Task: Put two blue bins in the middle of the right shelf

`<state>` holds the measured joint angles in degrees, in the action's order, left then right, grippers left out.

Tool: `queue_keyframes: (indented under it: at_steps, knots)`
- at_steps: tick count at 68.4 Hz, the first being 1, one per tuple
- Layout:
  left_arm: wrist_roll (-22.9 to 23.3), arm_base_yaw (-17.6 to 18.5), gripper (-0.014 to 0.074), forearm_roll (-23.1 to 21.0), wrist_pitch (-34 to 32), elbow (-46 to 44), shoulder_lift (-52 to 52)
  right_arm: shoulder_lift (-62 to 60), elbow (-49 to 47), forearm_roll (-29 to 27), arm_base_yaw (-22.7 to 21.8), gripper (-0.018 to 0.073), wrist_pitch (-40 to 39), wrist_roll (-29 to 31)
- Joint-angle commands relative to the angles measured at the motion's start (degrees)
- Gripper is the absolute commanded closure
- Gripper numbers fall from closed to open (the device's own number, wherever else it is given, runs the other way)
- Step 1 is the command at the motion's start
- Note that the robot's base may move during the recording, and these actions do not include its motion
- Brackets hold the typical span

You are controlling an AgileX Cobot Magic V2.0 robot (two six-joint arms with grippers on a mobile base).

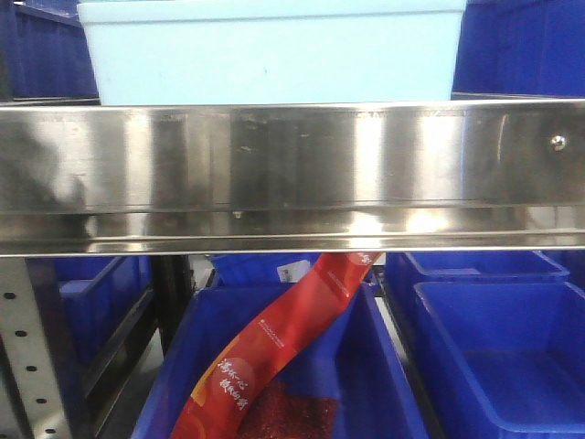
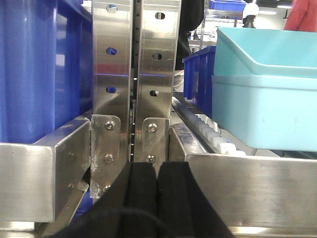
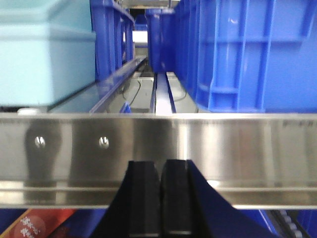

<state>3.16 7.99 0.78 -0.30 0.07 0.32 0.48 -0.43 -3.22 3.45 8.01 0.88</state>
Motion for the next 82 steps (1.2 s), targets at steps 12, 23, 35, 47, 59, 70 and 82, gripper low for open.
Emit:
queue_keyframes:
  at_steps: [12,23,35,47,59,70,82]
  knots:
    - [0.0,-0.3,0.0707,0.1,-1.3,-0.1,-0.3,-0.5,0.4,-0.2,-0.5,0.0721,-2.0,0.4]
    - [0.0,-0.3,0.0707,0.1,-1.3,-0.1,-0.3,-0.5,0.4,-0.2,-0.5,0.0721,-2.0,0.4]
    - [0.0,-0.3,0.0707,0.1,-1.3,-0.1,-0.3,-0.5,0.4,-0.2,-0.5,0.0721,-2.0,0.4]
    - [0.0,-0.3,0.0707,0.1,-1.3,-0.1,-0.3,-0.5,0.4,-0.2,-0.5,0.0721,-2.0,0.4]
    - [0.0,-0.3,0.0707,0.1,-1.3,-0.1,-0.3,-0.5,0.4,-0.2,-0.5,0.0721,-2.0,0.4]
    - [0.0,-0.3,0.0707,0.1,-1.3,-0.1,-0.3,-0.5,0.4,-0.2,-0.5,0.0721,-2.0,0.4]
    - [0.0,-0.3,0.0707,0.1,-1.3,-0.1,-0.3,-0.5,0.4,-0.2,-0.5,0.0721,-2.0,0.4]
